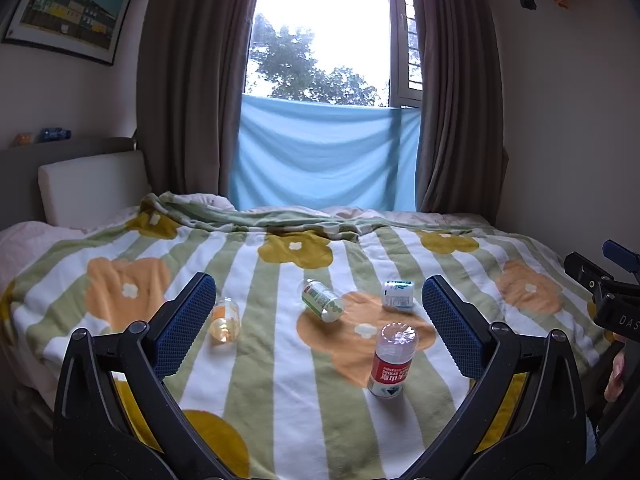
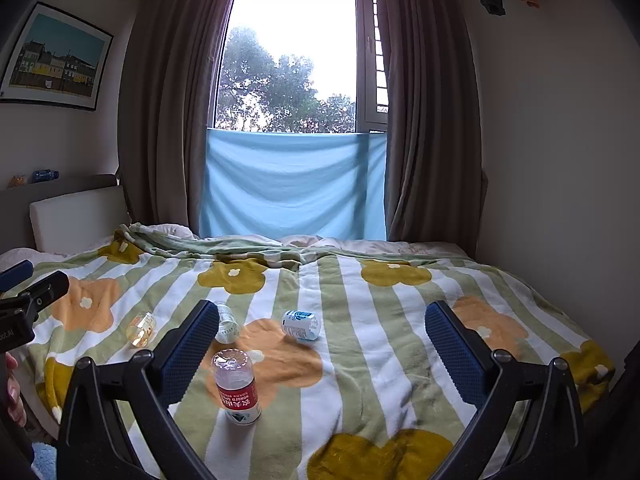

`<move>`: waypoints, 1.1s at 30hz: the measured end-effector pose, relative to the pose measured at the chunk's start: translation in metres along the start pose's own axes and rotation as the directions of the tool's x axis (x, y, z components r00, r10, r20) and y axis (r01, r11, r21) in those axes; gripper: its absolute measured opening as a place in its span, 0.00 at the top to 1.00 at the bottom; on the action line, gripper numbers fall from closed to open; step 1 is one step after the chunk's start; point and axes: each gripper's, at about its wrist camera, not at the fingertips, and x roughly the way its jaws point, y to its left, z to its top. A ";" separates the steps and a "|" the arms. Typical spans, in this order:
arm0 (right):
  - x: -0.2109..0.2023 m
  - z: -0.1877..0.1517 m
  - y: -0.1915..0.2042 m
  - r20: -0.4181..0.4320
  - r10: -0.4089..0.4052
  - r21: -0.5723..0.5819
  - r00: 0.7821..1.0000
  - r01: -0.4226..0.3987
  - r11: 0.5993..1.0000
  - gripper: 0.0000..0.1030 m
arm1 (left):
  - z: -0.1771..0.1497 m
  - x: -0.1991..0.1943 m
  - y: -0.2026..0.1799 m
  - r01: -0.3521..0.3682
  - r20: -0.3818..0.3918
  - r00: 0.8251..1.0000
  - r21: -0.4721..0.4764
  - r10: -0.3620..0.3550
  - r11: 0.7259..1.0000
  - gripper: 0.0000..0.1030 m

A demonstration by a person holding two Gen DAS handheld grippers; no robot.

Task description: Flip cup upside down

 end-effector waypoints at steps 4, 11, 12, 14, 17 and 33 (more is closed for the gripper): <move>0.001 0.001 0.000 -0.005 0.006 0.004 1.000 -0.006 1.000 0.00 | 0.000 0.000 0.000 -0.001 0.002 1.000 0.003 0.001 1.000 0.00; 0.001 0.001 0.001 -0.009 0.015 0.010 1.000 -0.015 1.000 0.00 | -0.002 0.001 0.003 -0.004 0.002 1.000 0.004 0.004 1.000 0.00; 0.001 0.001 0.001 -0.009 0.015 0.012 1.000 -0.015 1.000 0.00 | -0.002 0.001 0.004 -0.004 0.002 1.000 0.005 0.004 1.000 0.00; 0.001 0.001 0.001 -0.011 0.018 0.011 1.000 -0.017 1.000 0.00 | -0.002 0.001 0.003 -0.003 0.001 1.000 0.004 0.003 1.000 0.00; 0.001 0.001 0.001 -0.009 0.015 0.010 1.000 -0.015 1.000 0.00 | -0.002 0.001 0.003 -0.004 0.001 1.000 0.003 0.004 1.000 0.00; 0.001 0.000 0.002 -0.010 0.016 0.012 1.000 -0.016 1.000 0.00 | -0.007 0.000 0.008 -0.016 0.003 1.000 0.005 0.016 1.000 0.00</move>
